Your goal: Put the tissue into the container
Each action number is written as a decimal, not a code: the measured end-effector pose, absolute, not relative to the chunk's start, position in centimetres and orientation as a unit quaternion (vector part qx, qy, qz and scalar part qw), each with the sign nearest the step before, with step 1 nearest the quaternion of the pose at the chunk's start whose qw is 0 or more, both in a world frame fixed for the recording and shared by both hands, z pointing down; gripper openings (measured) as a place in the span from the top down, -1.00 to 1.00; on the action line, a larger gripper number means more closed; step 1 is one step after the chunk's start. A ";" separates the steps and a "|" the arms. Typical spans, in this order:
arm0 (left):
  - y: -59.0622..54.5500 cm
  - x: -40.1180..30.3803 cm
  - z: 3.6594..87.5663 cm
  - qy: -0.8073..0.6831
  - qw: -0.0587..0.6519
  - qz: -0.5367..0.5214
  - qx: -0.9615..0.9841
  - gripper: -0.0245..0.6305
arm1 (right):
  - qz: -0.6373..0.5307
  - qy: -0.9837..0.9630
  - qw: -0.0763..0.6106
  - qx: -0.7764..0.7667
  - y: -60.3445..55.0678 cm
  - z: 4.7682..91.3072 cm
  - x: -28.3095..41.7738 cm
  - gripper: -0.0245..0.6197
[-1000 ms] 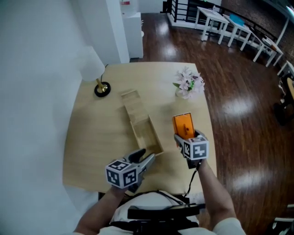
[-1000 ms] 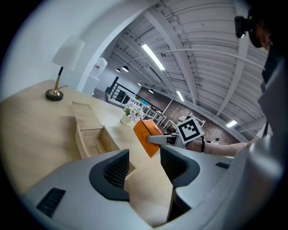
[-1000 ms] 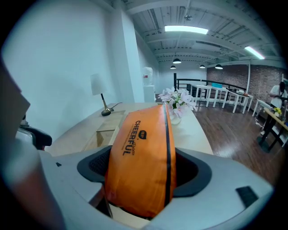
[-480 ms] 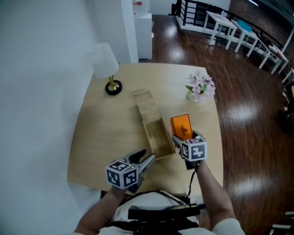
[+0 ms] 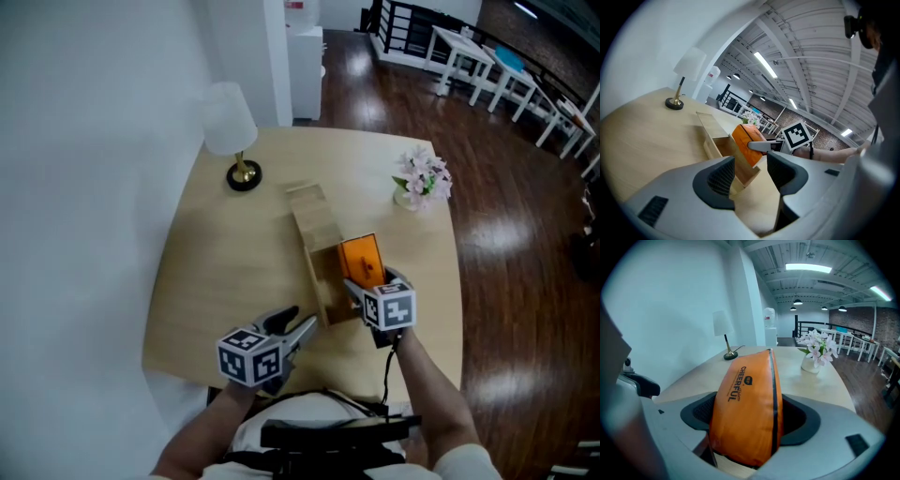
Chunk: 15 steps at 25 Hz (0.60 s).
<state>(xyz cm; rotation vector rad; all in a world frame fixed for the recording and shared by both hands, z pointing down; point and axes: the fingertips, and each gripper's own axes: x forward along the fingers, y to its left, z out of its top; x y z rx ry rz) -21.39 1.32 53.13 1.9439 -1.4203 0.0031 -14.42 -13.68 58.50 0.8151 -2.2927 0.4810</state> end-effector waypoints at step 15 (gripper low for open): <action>2.2 -23.3 54.5 -0.556 0.377 0.005 0.741 0.28 | 0.205 -0.875 0.348 0.268 -11.5 61.6 -19.0 -0.35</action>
